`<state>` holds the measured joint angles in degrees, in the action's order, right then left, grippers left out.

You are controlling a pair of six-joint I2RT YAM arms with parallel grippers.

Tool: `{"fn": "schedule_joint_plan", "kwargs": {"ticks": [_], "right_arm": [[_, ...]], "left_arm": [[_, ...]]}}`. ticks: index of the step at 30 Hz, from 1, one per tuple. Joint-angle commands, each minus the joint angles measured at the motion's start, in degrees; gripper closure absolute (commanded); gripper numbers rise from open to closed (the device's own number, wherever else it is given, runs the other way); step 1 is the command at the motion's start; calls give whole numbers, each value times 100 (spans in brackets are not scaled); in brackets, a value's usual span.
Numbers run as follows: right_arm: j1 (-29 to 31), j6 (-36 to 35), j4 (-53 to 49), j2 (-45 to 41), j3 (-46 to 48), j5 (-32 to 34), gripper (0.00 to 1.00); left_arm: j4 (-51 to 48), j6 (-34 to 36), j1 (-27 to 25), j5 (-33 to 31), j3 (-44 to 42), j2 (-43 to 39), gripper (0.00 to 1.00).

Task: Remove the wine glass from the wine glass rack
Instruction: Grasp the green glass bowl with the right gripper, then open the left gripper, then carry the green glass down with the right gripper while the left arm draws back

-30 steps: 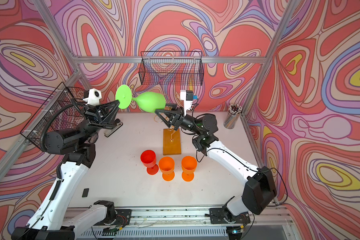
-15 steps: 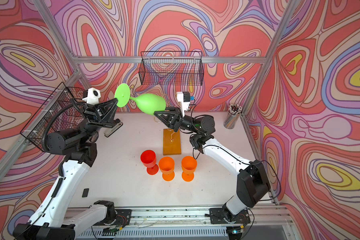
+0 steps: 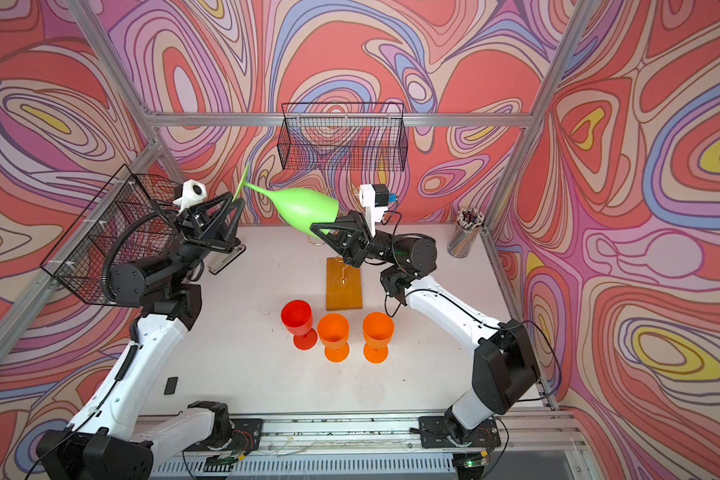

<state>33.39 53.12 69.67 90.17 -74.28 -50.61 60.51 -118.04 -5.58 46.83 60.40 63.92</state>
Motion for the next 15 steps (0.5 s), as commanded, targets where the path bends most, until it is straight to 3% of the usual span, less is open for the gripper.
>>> {"fn": "schedule_joint_plan", "kwargs": {"ticks": [1,4,10,15], "right_arm": [[-74,-58,-112,-199,-30,236,100],[-163,-414,-714,-469,18,390,100],[-175,-2022,-3163,-1377,-52,995,100],[-175,-3304,-6044,-2111,-661,2153,100]], "left_arm": [[620,39,-22,330,-255,20,43],[740,120,-22,408,-524,20,34],[792,308,-22,600,-745,32,33],[291,886,-22,956,-595,-111,33]]}}
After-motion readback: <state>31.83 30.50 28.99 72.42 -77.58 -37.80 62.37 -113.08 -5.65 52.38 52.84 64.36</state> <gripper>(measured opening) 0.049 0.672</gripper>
